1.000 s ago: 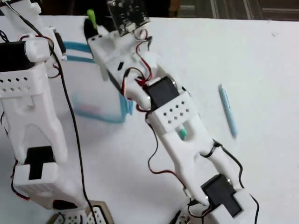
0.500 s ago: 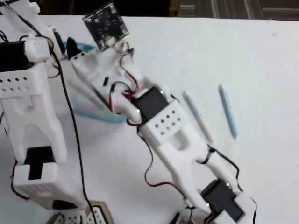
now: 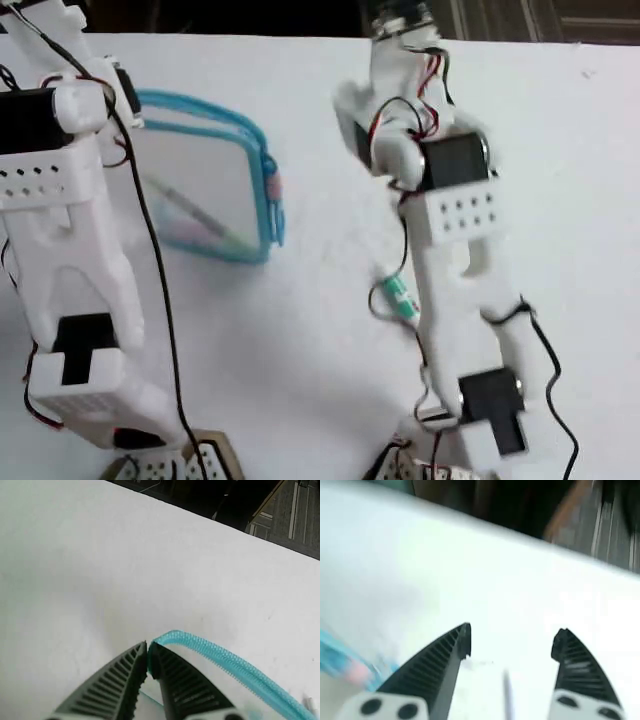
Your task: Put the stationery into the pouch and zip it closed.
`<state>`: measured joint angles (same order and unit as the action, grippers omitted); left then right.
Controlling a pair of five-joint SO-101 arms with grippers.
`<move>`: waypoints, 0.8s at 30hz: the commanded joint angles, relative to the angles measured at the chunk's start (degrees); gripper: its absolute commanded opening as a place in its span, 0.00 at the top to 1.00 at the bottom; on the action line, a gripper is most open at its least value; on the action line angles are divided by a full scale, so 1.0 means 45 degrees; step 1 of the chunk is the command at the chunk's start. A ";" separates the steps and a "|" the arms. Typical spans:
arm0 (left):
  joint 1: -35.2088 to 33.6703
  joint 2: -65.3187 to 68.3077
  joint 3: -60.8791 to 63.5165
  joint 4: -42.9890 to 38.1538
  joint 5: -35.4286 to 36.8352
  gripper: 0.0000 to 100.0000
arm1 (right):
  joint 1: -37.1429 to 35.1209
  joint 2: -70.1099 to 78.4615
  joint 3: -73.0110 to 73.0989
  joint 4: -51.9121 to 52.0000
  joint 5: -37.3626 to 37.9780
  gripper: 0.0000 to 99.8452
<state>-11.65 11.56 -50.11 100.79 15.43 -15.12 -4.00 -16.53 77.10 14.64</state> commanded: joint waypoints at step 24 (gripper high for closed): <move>0.0029 0.0029 0.0391 0.0059 0.0078 0.98 | 0.1495 0.8332 0.1465 -0.1788 0.1973 0.73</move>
<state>-11.65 11.56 -50.11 100.79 15.52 -9.58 33.27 -9.76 69.71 22.99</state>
